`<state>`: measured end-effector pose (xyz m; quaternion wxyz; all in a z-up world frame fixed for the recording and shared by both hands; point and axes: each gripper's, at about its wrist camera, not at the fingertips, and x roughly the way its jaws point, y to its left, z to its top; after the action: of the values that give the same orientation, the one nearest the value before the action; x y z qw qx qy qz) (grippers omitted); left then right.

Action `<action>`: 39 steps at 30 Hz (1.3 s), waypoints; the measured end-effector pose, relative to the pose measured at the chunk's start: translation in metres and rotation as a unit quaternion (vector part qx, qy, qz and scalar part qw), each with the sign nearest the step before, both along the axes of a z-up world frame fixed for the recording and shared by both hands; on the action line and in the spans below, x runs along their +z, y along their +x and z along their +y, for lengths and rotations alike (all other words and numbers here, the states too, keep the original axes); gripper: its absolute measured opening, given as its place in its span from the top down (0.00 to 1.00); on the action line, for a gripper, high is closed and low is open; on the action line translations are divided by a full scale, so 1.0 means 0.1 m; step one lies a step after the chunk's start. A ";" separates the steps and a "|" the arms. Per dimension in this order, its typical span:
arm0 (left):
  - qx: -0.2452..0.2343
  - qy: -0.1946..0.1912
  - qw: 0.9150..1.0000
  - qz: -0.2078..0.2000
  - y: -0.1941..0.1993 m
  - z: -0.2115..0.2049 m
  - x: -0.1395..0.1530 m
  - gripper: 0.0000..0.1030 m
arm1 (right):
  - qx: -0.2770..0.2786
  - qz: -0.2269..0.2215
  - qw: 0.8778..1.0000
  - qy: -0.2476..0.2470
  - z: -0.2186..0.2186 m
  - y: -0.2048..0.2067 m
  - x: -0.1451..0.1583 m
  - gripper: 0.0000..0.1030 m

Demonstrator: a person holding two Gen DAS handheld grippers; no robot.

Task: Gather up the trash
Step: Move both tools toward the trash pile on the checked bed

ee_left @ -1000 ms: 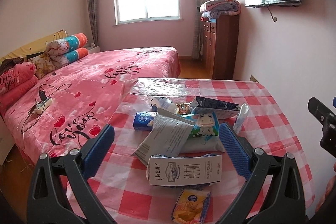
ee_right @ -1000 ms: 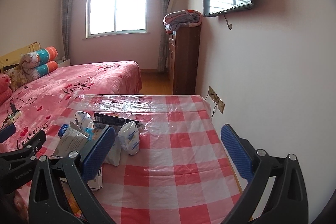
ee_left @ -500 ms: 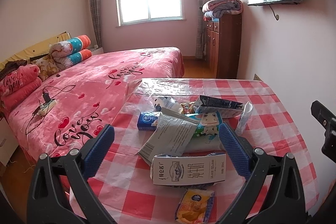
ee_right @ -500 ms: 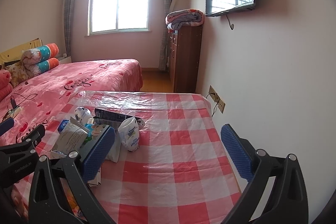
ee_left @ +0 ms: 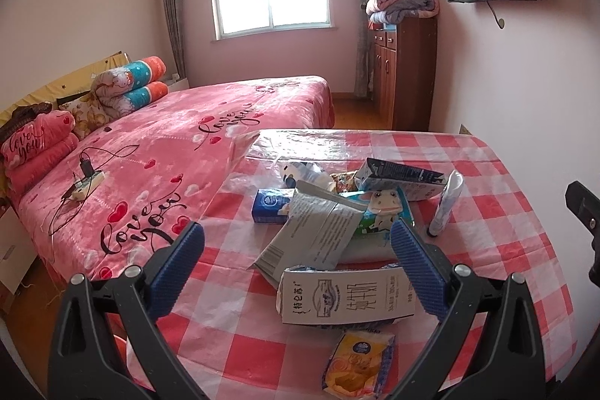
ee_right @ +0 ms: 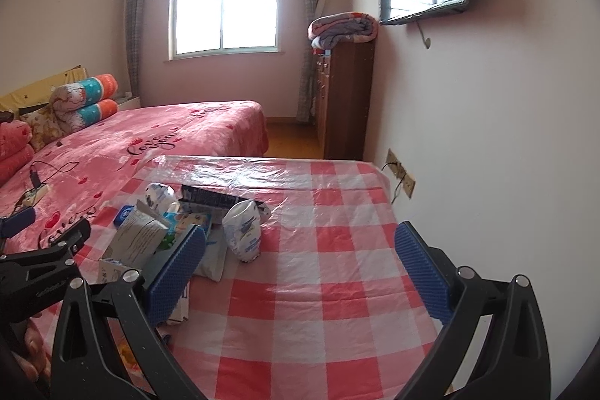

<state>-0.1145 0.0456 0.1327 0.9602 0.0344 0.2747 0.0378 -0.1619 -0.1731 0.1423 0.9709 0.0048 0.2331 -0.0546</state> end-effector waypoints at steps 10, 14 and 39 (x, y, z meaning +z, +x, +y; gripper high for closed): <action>0.002 0.001 1.000 0.017 0.03 0.02 -0.10 0.03 | 0.021 0.004 1.000 0.001 0.04 -0.02 -0.13 0.04; 0.002 -0.003 1.000 0.027 0.06 0.03 -0.15 0.03 | 0.027 0.008 1.000 0.008 0.03 0.00 -0.16 0.04; -0.094 -0.017 0.990 0.108 0.06 0.35 -0.75 0.03 | 0.100 0.077 0.991 0.044 0.08 0.23 -0.66 0.17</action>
<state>-0.1090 0.0809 0.0576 0.9245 0.0473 0.3732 -0.0611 -0.1387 -0.1655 0.0759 0.9496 0.0199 0.3084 0.0525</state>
